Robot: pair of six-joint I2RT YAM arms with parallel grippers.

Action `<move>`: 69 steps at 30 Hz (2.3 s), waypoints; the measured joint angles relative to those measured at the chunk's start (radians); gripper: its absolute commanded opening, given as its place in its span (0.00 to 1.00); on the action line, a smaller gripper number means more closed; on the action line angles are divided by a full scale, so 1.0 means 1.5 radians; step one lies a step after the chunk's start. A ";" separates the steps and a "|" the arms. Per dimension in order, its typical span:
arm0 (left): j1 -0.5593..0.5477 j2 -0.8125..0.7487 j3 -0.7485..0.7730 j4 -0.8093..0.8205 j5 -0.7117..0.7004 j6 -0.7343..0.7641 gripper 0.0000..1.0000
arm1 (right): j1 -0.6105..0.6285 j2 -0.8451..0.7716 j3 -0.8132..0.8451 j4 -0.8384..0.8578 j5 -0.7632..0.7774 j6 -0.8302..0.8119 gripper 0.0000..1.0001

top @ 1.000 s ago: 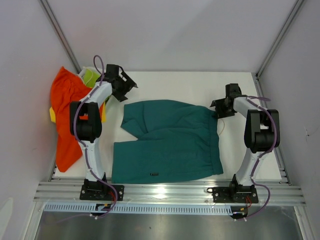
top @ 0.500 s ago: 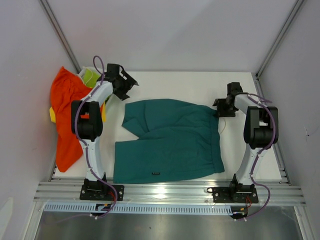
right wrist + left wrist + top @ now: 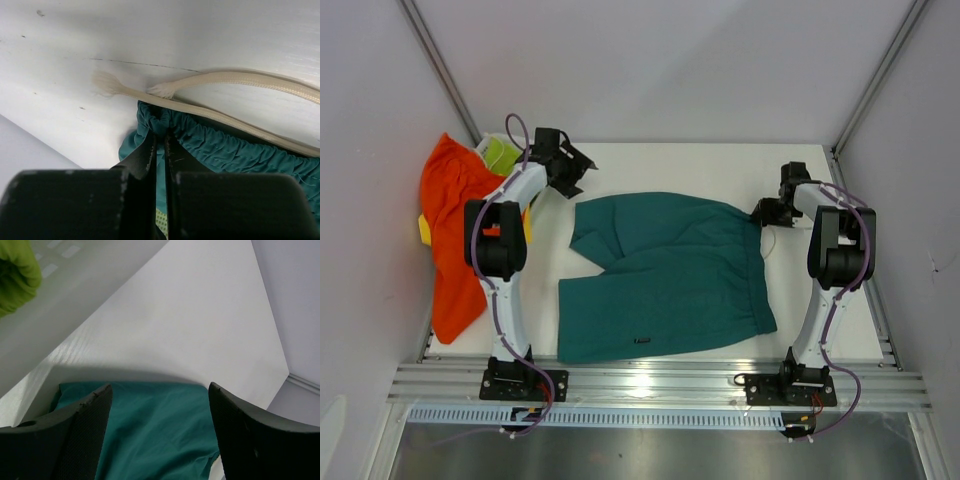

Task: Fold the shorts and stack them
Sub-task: Flatten the shorts out

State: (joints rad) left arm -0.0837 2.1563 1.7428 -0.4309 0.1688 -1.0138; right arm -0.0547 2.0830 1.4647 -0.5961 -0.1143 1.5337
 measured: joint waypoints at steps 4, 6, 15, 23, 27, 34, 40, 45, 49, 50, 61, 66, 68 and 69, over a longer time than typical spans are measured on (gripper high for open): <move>0.000 0.009 0.009 -0.002 0.000 -0.005 0.74 | 0.002 0.001 0.002 0.001 0.001 -0.001 0.00; 0.000 0.011 0.011 -0.001 0.000 -0.007 0.72 | 0.003 0.001 0.002 0.001 0.003 -0.002 0.00; -0.001 -0.006 -0.020 0.004 0.005 -0.018 0.72 | 0.013 -0.002 0.002 0.002 0.026 -0.005 0.00; -0.001 -0.049 -0.089 -0.006 0.014 -0.016 0.66 | 0.016 -0.003 0.002 0.002 0.033 -0.007 0.00; -0.002 -0.068 -0.121 0.007 0.018 -0.017 0.66 | 0.018 -0.004 0.002 0.002 0.039 -0.011 0.00; -0.003 -0.046 -0.094 0.001 0.017 -0.022 0.58 | 0.021 -0.005 0.002 0.002 0.045 -0.011 0.00; -0.007 -0.030 -0.090 0.013 0.015 -0.030 0.56 | 0.022 -0.005 0.002 0.002 0.050 -0.011 0.00; -0.012 0.022 -0.091 0.020 0.002 -0.031 0.61 | 0.025 -0.006 0.002 0.003 0.054 -0.013 0.00; -0.009 0.022 -0.091 0.025 -0.001 -0.030 0.59 | 0.026 -0.006 0.002 0.004 0.056 -0.013 0.00; -0.009 0.022 -0.091 0.025 -0.001 -0.030 0.59 | 0.026 -0.006 0.001 0.005 0.056 -0.013 0.00; -0.019 0.035 -0.058 -0.016 -0.029 -0.035 0.51 | 0.027 -0.025 -0.026 0.029 0.072 -0.016 0.00; -0.036 0.065 0.006 -0.088 -0.067 -0.040 0.54 | 0.022 -0.042 -0.049 0.032 0.078 -0.018 0.00; -0.048 0.082 0.042 -0.119 -0.084 -0.040 0.54 | 0.013 -0.044 -0.052 0.032 0.075 -0.021 0.00; -0.056 0.089 0.058 -0.134 -0.095 -0.039 0.55 | 0.007 -0.046 -0.055 0.033 0.073 -0.024 0.00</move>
State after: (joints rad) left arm -0.1673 2.2902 1.8305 -0.6323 0.0269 -1.0729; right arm -0.0437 2.0140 1.3823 -0.5465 -0.0051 1.4982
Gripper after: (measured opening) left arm 0.538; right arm 0.032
